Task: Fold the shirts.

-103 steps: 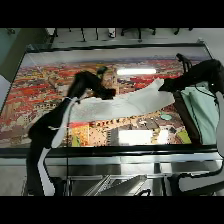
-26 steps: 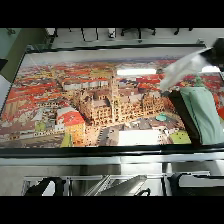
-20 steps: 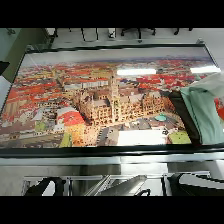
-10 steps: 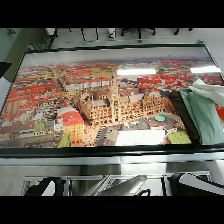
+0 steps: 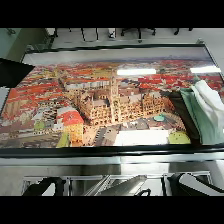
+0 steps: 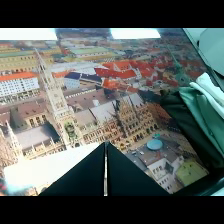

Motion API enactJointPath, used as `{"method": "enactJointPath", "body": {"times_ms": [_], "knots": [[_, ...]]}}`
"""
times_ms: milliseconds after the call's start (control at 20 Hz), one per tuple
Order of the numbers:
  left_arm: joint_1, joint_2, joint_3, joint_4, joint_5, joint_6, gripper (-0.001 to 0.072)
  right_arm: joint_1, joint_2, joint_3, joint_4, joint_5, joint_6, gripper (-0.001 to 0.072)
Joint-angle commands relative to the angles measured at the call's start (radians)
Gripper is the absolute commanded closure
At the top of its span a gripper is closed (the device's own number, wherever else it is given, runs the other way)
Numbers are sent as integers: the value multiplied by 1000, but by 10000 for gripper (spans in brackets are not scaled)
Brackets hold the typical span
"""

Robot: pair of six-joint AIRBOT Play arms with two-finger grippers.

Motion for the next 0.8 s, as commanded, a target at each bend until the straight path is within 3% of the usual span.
{"method": "enactJointPath", "body": {"times_ms": [0,50,150,300,400,500,550,600,750], "knots": [[-74,-63,0,0,-7,0,695,0,9,-147,-147,39,0,693],[-91,-79,0,-1,-16,0,695,0,9,-186,-134,55,0,647],[-125,-109,0,-1,-41,0,695,0,9,-252,-86,77,-1,286],[-166,-149,0,-1,-67,0,695,0,9,-276,-68,45,1,267],[-184,-171,0,-1,-83,0,695,0,9,-254,-54,10,16,268],[-194,-190,0,-2,-101,0,695,13,12,-207,64,23,15,277],[-194,-199,0,-3,-109,-1,695,32,20,-188,135,51,14,403],[-194,-210,0,-4,-111,-1,695,80,46,-176,242,122,-5,691],[-204,-215,0,-2,-109,-3,695,274,136,-177,265,304,-24,693]]}}
